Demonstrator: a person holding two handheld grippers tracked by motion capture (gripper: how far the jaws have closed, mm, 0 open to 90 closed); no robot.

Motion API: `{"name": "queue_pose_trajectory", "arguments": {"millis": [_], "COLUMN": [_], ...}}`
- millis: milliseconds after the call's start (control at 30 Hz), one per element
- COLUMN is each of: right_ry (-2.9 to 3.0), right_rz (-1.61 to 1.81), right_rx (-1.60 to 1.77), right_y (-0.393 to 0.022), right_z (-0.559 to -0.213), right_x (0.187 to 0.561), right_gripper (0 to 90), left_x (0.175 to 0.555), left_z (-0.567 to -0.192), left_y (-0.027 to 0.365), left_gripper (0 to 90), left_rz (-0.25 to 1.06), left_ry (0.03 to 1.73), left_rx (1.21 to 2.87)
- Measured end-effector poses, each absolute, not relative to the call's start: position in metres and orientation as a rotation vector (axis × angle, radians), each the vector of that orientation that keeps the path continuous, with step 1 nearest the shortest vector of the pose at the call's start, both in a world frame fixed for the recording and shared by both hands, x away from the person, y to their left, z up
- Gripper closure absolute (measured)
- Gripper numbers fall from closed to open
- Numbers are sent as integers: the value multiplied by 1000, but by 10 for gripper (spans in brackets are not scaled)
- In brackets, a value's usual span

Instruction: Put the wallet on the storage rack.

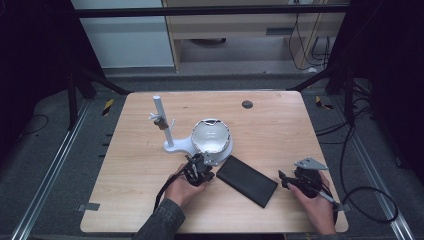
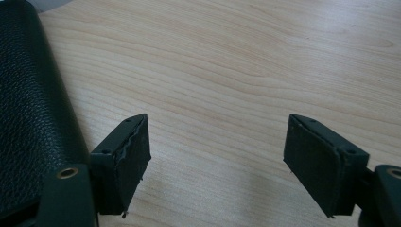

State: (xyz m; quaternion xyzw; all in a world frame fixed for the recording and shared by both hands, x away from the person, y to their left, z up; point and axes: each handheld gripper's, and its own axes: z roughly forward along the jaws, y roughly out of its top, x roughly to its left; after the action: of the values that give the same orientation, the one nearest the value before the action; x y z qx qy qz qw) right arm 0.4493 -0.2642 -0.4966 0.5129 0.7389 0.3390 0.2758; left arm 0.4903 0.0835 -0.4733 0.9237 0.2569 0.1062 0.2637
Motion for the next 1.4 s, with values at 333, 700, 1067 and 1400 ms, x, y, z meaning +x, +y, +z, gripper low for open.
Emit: {"name": "queue_pose_trajectory", "arguments": {"millis": [333, 700, 1067, 1400], "right_ry": [1988, 1988, 1960, 2125], "right_rz": [915, 913, 972, 1035], "right_rx": [1382, 1378, 1390, 1209], "right_y": [-264, -264, -264, -230], "right_z": [-497, -497, -491, -439], "right_x": [449, 449, 445, 427], "right_gripper": [234, 233, 230, 187], "left_x": [494, 495, 489, 493], "left_z": [-475, -478, -467, -445], "left_y": [79, 76, 67, 53], "left_gripper": [899, 897, 898, 891], "left_rz": [292, 308, 316, 313], "left_ry": [685, 684, 638, 596], "left_rx": [2516, 2519, 2447, 2382]}}
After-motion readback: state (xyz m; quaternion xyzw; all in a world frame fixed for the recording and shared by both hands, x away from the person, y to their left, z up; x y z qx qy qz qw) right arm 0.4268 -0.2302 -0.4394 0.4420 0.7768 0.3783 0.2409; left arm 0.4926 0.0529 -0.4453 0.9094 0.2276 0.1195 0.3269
